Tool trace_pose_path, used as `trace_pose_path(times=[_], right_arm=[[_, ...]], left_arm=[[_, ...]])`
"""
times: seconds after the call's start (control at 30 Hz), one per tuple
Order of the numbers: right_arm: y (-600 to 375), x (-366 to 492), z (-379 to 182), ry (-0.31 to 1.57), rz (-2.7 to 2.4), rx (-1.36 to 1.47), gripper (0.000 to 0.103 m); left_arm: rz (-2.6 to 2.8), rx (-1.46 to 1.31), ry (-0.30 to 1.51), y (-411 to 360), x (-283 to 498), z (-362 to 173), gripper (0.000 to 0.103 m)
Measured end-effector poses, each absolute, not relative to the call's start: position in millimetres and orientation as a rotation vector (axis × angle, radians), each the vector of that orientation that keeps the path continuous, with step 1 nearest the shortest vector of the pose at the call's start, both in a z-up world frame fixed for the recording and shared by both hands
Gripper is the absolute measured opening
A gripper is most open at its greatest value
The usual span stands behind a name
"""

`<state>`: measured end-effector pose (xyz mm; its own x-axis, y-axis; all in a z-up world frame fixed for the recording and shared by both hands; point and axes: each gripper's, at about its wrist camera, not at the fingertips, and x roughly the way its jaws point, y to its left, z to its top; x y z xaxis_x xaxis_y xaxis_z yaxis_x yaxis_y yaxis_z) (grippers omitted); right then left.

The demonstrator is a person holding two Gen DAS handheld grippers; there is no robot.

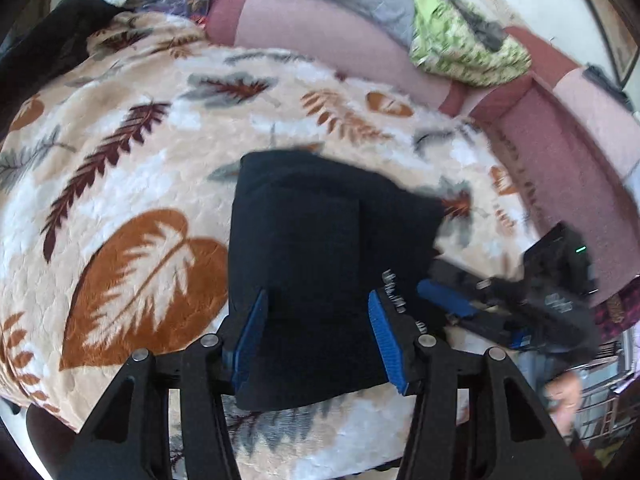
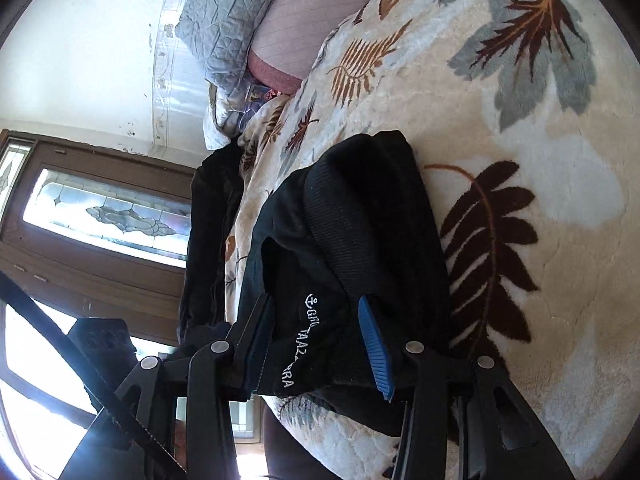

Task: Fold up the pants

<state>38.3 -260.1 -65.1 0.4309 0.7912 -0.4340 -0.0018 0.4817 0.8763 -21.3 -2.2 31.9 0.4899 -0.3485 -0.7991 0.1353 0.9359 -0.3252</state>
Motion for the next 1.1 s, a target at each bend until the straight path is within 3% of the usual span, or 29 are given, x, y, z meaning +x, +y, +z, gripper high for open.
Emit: trace_pose_path(times=[0.3,0.57,0.73,0.9,0.97,1.1], right_arm=[[-257,40,-59,1.034,0.596,0.957,0.047],[-258,55,-4,0.917,0.579,0.889,0.063],[-247,92,-29,0.986,0.527,0.890,0.063],[-259,100,-52,1.009,0.469,0.961,0.063],[-271,91,-44,0.978,0.441,0.966,0.071],[-292,71,-41,0.973,0.440,0.945,0.073]], left_arm=[[-0.285,-0.082,0.979,-15,-37,34,0.051],[-0.261,-0.245,0.980,17,-36,45,0.056],[-0.251,-0.222,1.072,10,-35,19,0.062],[-0.300,-0.289,1.040,23,-35,37,0.062],[-0.305,-0.327,1.019,34,-30,43,0.070],[-0.299,-0.434,1.032,54,-9,40,0.073]])
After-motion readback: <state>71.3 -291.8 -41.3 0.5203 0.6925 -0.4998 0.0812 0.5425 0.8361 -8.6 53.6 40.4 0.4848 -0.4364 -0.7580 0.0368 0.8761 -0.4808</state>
